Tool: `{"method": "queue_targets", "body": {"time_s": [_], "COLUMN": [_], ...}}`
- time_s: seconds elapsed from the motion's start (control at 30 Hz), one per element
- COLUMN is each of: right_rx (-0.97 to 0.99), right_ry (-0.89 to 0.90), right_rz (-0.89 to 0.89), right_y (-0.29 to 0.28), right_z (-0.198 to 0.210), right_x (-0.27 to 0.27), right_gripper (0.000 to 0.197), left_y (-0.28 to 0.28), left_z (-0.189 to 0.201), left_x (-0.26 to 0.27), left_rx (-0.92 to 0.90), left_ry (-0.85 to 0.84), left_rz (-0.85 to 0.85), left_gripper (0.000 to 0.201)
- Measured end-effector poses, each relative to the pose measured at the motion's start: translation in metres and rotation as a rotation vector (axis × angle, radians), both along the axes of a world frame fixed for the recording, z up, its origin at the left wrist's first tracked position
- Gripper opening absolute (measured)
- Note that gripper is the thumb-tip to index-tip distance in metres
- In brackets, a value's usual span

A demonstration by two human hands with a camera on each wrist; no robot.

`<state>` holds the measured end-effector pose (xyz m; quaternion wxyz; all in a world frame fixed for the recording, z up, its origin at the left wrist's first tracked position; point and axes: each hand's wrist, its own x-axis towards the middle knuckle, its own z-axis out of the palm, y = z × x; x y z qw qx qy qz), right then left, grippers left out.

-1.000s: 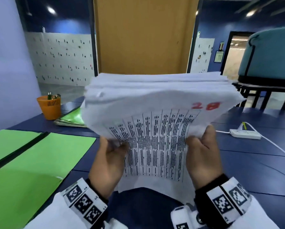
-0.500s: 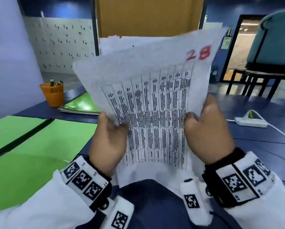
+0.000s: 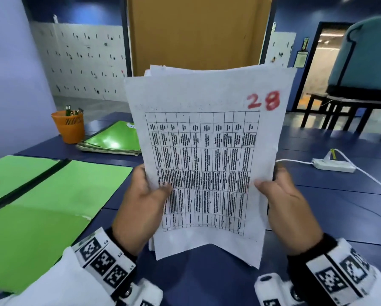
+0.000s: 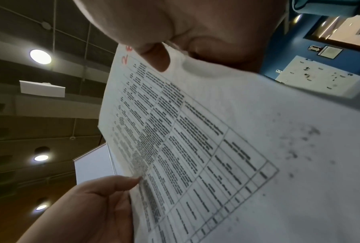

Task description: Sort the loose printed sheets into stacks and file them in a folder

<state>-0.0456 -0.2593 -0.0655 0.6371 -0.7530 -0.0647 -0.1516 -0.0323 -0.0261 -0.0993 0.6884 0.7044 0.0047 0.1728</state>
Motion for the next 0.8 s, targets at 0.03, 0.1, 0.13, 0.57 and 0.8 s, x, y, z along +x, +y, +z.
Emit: {"method": "queue_targets", "body": {"time_s": [0.03, 0.1, 0.13, 0.57, 0.8], "right_rx": [0.018, 0.022, 0.001, -0.153, -0.058], "right_ry": [-0.020, -0.066, -0.079, -0.052, -0.028], "right_rz": [-0.015, -0.071, -0.090, -0.243, -0.230], "right_y": [0.000, 0.000, 0.001, 0.006, 0.014], "right_z": [0.001, -0.002, -0.004, 0.006, 0.002], "right_x": [0.001, 0.004, 0.007, 0.014, 0.016], "right_gripper": [0.022, 0.018, 0.016, 0.027, 0.036], "left_y": [0.001, 0.002, 0.002, -0.005, -0.011], "left_z": [0.002, 0.002, 0.002, 0.015, 0.010], "left_x": [0.000, 0.001, 0.002, 0.008, 0.005], "left_rx": [-0.013, -0.031, -0.040, 0.169, 0.116], "left_ry": [-0.009, -0.017, -0.014, -0.051, -0.018], "left_rz": [-0.005, -0.021, -0.039, 0.106, 0.106], "left_gripper": [0.040, 0.045, 0.046, 0.016, 0.016]}}
